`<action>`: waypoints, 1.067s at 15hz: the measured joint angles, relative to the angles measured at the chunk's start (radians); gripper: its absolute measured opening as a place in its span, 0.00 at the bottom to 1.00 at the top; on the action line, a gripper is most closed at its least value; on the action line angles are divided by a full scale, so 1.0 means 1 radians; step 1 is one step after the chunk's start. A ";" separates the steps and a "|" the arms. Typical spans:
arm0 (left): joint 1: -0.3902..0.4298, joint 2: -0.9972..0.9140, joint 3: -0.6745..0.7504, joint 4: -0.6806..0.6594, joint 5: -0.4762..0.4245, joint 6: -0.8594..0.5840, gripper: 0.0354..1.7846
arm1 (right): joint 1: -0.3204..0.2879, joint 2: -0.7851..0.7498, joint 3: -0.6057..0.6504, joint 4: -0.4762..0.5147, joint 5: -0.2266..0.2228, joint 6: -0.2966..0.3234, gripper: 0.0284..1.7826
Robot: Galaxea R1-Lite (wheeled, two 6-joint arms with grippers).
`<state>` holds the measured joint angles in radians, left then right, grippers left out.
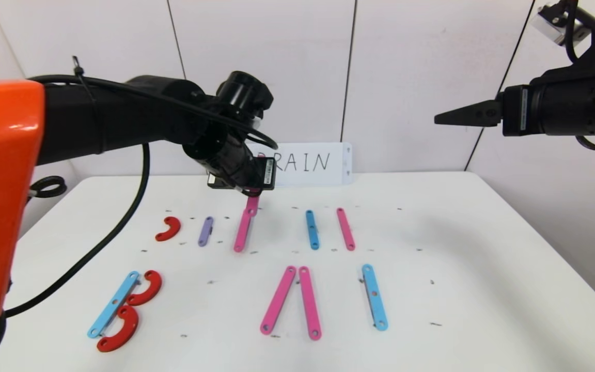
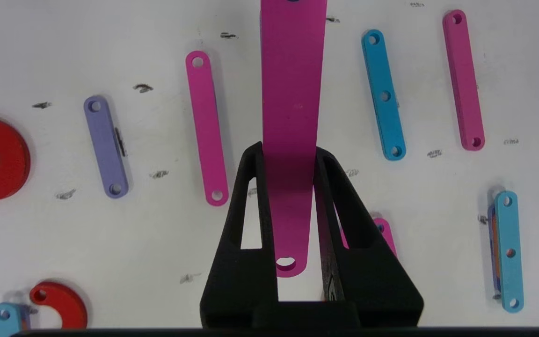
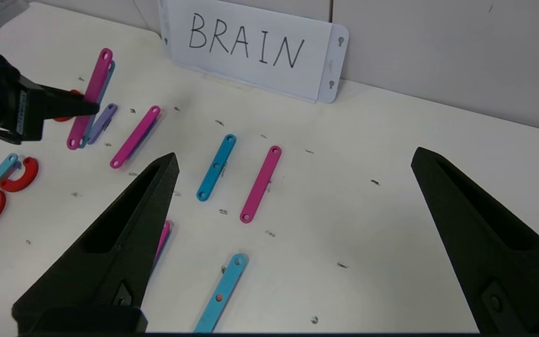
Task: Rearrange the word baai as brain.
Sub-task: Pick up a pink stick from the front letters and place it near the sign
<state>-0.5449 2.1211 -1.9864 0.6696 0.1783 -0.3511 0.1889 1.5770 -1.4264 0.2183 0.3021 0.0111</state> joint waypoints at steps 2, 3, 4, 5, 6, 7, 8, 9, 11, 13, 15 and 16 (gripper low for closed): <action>0.001 0.056 0.000 -0.027 -0.001 -0.020 0.14 | -0.002 0.002 0.001 -0.004 0.000 0.000 0.98; 0.001 0.082 0.000 -0.031 -0.001 -0.035 0.14 | -0.003 0.003 0.001 -0.004 0.000 0.000 0.98; 0.001 0.112 0.000 -0.039 -0.001 -0.052 0.14 | -0.005 0.004 0.001 -0.006 0.000 0.000 0.98; 0.002 0.136 0.000 -0.053 -0.002 -0.068 0.14 | -0.006 0.005 0.001 -0.006 0.000 0.000 0.98; 0.003 0.159 0.000 -0.080 -0.004 -0.082 0.14 | -0.008 0.007 0.001 -0.007 0.000 -0.001 0.98; 0.004 0.175 0.000 -0.102 -0.006 -0.090 0.14 | -0.009 0.010 0.001 -0.007 0.000 -0.001 0.98; 0.005 0.186 0.000 -0.111 -0.007 -0.095 0.14 | -0.010 0.013 0.000 -0.007 0.000 -0.002 0.98; 0.005 0.194 0.000 -0.111 -0.007 -0.099 0.14 | -0.011 0.015 -0.001 -0.008 -0.001 -0.002 0.98; 0.004 0.209 0.000 -0.114 -0.006 -0.102 0.14 | -0.011 0.017 -0.002 -0.008 -0.001 -0.002 0.98; 0.003 0.226 0.000 -0.125 -0.007 -0.104 0.14 | -0.011 0.018 -0.002 -0.008 -0.001 -0.002 0.98; 0.003 0.241 0.000 -0.127 -0.006 -0.106 0.14 | -0.011 0.018 -0.001 -0.008 -0.001 -0.002 0.98; 0.003 0.248 0.000 -0.127 -0.006 -0.107 0.14 | -0.011 0.019 -0.001 -0.008 -0.001 -0.003 0.98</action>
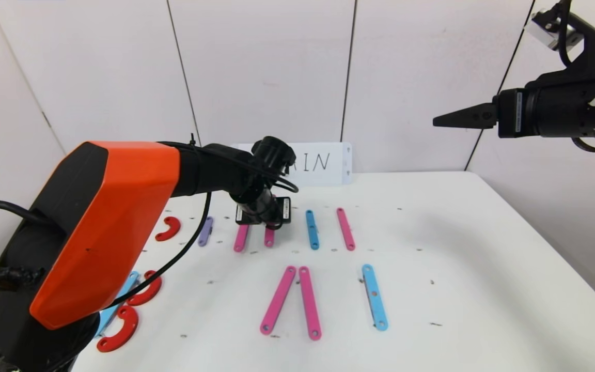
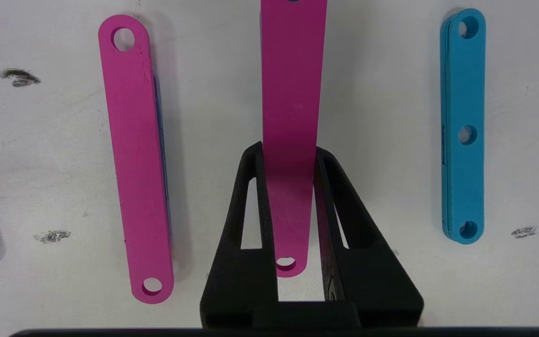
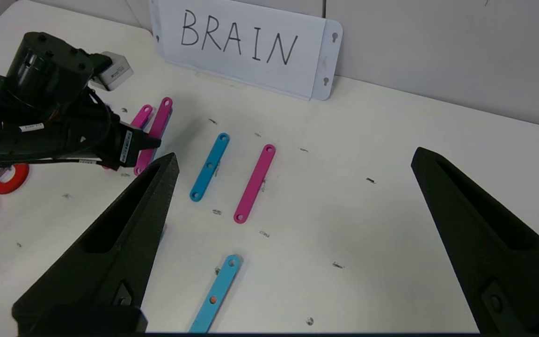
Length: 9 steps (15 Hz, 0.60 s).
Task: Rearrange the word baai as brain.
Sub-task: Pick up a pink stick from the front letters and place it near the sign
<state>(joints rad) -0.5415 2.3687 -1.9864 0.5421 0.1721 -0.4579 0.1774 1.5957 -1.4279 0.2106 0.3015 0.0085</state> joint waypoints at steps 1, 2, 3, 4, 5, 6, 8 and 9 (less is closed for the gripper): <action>-0.001 0.005 0.000 -0.001 -0.001 -0.004 0.14 | 0.000 0.000 0.000 0.000 0.000 -0.001 0.98; -0.003 0.008 0.000 -0.003 -0.001 -0.013 0.14 | 0.000 0.000 0.000 0.000 0.000 -0.001 0.98; -0.005 0.011 0.000 -0.010 -0.001 -0.023 0.14 | 0.000 0.000 0.001 0.000 0.000 -0.001 0.98; -0.008 0.011 0.000 -0.011 -0.001 -0.027 0.14 | 0.000 0.001 0.001 0.000 0.000 -0.001 0.98; -0.010 0.011 0.000 -0.011 -0.002 -0.030 0.14 | 0.000 0.001 0.001 0.000 0.000 -0.001 0.98; -0.012 0.011 0.000 -0.011 -0.002 -0.030 0.14 | 0.000 0.001 0.001 0.000 0.000 -0.001 0.98; -0.015 0.013 0.000 -0.008 -0.002 -0.032 0.14 | 0.000 0.001 0.001 0.000 0.000 -0.001 0.98; -0.016 0.013 0.000 -0.009 -0.001 -0.032 0.14 | 0.000 0.001 0.001 0.000 0.000 -0.001 0.98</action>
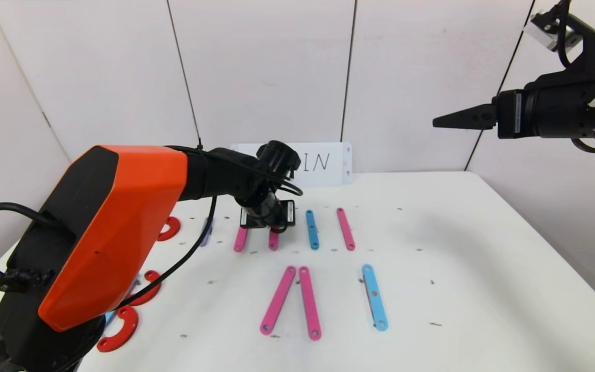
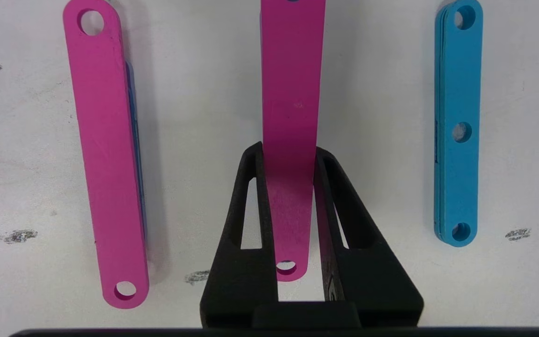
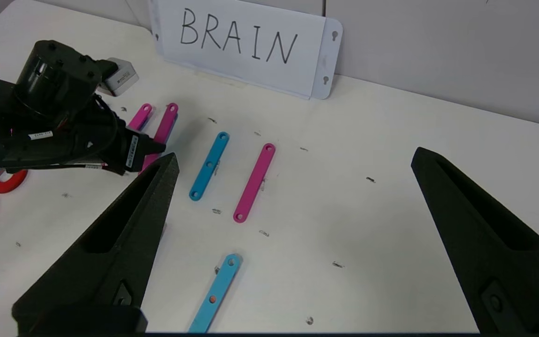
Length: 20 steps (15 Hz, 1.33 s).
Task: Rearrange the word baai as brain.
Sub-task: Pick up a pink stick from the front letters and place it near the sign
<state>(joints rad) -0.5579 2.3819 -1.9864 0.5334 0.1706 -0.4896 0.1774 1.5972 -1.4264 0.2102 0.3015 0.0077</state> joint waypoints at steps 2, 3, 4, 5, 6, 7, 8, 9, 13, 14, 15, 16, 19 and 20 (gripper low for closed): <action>-0.001 0.001 0.000 -0.002 0.000 0.001 0.14 | 0.000 0.000 0.000 0.000 0.000 0.000 0.98; -0.001 0.004 0.000 -0.003 0.000 0.001 0.14 | 0.000 0.000 0.001 0.000 0.000 -0.001 0.98; -0.001 0.008 0.000 -0.004 0.000 0.001 0.14 | 0.000 0.000 0.001 0.000 0.000 -0.001 0.98; -0.001 0.012 0.000 -0.005 0.000 0.001 0.14 | 0.000 0.000 0.001 0.000 0.000 -0.001 0.98; -0.001 0.015 0.000 -0.006 0.000 0.001 0.14 | 0.000 0.000 0.001 0.000 0.000 -0.001 0.98; -0.001 0.018 0.000 -0.007 0.000 0.001 0.14 | 0.000 0.000 0.001 0.000 0.000 -0.002 0.98; 0.000 0.020 0.000 -0.010 0.000 0.002 0.14 | 0.000 0.000 0.001 0.000 0.000 -0.001 0.98; 0.000 0.022 -0.001 -0.014 0.000 0.001 0.14 | 0.000 0.000 0.001 0.000 0.000 -0.001 0.98; -0.002 0.020 -0.001 -0.009 -0.003 0.001 0.14 | 0.000 0.002 0.001 0.000 0.000 -0.002 0.98; -0.003 0.017 -0.001 -0.004 -0.005 0.001 0.14 | 0.000 0.002 0.001 0.000 0.000 -0.001 0.98; -0.005 0.015 -0.001 -0.003 -0.008 -0.001 0.14 | 0.000 0.003 0.001 0.000 0.000 -0.002 0.98; -0.007 0.014 -0.001 -0.003 -0.010 -0.004 0.15 | 0.000 0.003 0.001 0.000 0.000 -0.002 0.98; -0.008 0.012 -0.001 -0.007 -0.020 -0.006 0.25 | 0.000 0.003 0.001 0.000 0.000 -0.002 0.98; -0.008 0.012 -0.001 -0.005 -0.020 -0.007 0.31 | 0.000 0.003 0.001 0.000 0.000 -0.002 0.98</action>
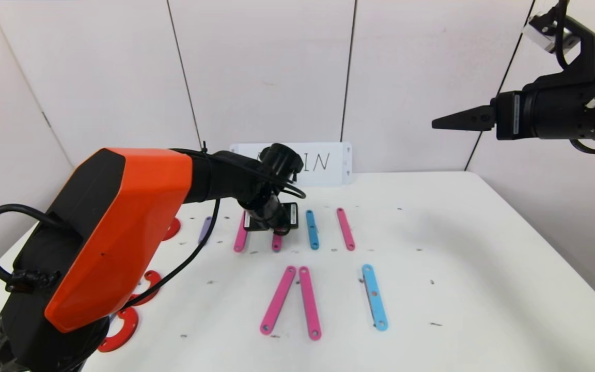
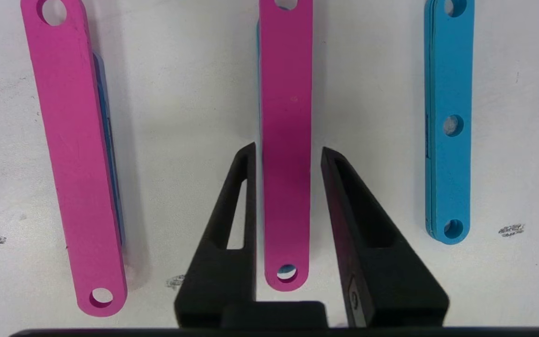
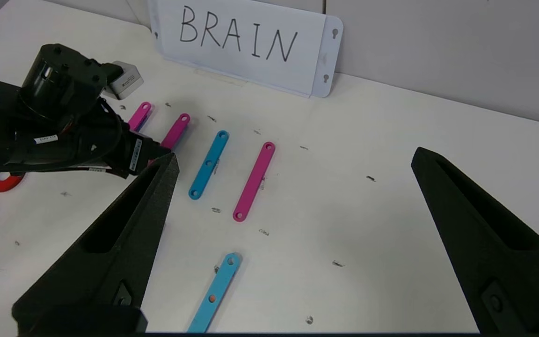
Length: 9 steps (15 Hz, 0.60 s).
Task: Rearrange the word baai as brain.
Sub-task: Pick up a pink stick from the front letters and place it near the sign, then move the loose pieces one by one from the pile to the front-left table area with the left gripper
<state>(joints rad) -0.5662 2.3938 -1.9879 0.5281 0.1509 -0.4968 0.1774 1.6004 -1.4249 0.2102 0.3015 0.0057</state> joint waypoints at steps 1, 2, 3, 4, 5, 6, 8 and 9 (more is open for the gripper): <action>0.000 0.000 0.000 0.002 0.001 -0.002 0.39 | 0.000 0.000 0.000 0.000 0.000 0.000 0.98; 0.000 -0.001 0.000 0.002 0.001 -0.003 0.49 | 0.000 0.000 0.000 0.000 0.000 0.000 0.98; 0.000 -0.001 0.000 0.003 0.001 -0.003 0.59 | 0.000 0.000 0.000 0.000 0.000 0.000 0.98; 0.000 -0.001 0.000 0.002 0.001 -0.003 0.69 | 0.000 0.000 0.000 0.000 0.000 0.000 0.98; 0.000 -0.003 0.000 0.002 0.001 -0.003 0.78 | 0.000 0.000 0.000 0.000 0.000 0.000 0.98; 0.000 -0.004 0.000 -0.001 0.001 -0.003 0.84 | 0.000 0.000 0.000 0.000 0.000 0.000 0.98; -0.001 -0.008 0.000 0.000 0.001 -0.003 0.94 | 0.000 0.000 0.000 0.001 0.000 0.000 0.98; -0.003 -0.011 0.000 0.001 0.001 -0.004 0.97 | 0.000 0.000 0.000 0.001 0.000 0.000 0.98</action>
<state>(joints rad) -0.5691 2.3832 -1.9879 0.5291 0.1519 -0.5011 0.1774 1.6009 -1.4249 0.2115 0.3015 0.0062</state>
